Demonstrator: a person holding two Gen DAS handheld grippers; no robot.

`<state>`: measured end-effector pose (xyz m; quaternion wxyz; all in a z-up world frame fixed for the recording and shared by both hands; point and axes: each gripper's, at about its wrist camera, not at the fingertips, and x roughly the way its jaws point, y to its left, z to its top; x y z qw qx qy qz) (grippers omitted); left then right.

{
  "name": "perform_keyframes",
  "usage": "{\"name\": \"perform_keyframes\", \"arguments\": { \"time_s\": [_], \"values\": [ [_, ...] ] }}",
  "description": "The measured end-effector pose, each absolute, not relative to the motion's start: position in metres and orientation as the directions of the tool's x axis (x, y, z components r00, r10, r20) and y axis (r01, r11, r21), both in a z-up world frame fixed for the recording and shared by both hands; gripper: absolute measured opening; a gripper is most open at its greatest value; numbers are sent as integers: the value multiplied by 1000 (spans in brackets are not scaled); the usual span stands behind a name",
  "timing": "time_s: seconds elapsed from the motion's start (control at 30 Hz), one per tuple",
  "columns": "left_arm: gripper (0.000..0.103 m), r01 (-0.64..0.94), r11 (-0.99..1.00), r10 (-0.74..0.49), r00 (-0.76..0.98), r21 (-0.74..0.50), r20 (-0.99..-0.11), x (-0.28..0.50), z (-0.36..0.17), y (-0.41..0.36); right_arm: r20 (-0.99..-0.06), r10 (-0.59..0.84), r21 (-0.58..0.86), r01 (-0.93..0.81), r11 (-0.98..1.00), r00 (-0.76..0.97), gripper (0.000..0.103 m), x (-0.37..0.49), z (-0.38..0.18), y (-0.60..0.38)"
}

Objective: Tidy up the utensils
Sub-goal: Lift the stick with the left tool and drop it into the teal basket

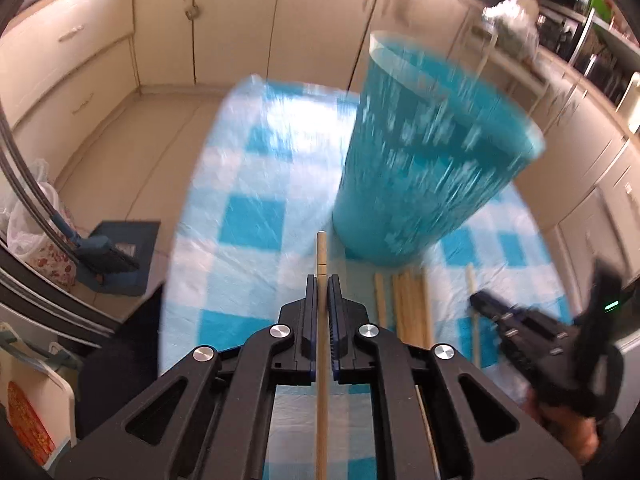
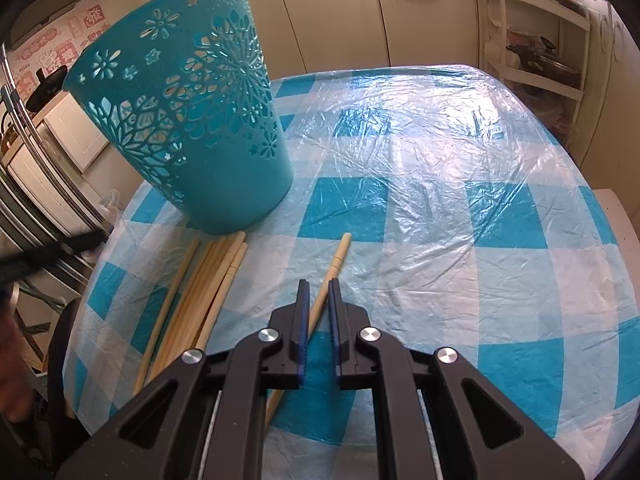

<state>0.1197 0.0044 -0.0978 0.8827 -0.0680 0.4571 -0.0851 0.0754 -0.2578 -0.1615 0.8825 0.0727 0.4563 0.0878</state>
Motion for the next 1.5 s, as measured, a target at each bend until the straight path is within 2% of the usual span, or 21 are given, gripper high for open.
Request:
{"name": "perform_keyframes", "arguments": {
  "time_s": [0.1,0.27,0.37,0.47,0.53,0.7,1.0,1.23,1.27,1.33,1.4,1.5],
  "values": [
    [5,114,961,-259,681,-250,-685,111,-38,17,-789,225,214,-87,973,571,10,76,-163,-257],
    [5,216,926,-336,846,-309,-414,106,56,7,-785,230,221,-87,971,575,10,76,-163,-256],
    [5,227,926,-320,896,-302,-308,119,80,-13,-780,236,224,-94,970,580,13,64,-164,-248],
    [5,203,940,-275,926,-274,-257,142,86,-38,-778,233,207,-113,972,583,19,61,-163,-243],
    [5,182,948,-247,938,-262,-243,159,84,-47,-779,225,189,-123,974,586,23,60,-163,-239],
    [5,109,966,-166,957,-235,-239,190,64,-61,-779,219,176,-130,976,588,26,59,-163,-237],
    [5,75,986,-122,934,-149,-336,194,11,-64,-780,213,162,-138,977,589,30,58,-163,-235],
    [6,81,991,-119,901,-108,-418,175,-1,-57,-779,226,182,-135,974,585,30,58,-162,-237],
    [8,76,991,-117,899,-114,-423,170,0,-51,-780,229,190,-129,973,583,30,57,-162,-239],
    [19,51,991,-101,899,-128,-427,156,1,-36,-782,226,193,-119,974,581,30,54,-161,-242],
    [46,10,990,-69,906,-143,-418,137,1,-18,-785,208,172,-118,978,583,30,50,-161,-241],
    [55,-35,985,-41,906,-170,-421,112,-4,7,-788,188,147,-117,982,587,29,49,-161,-238]
  ]
}}
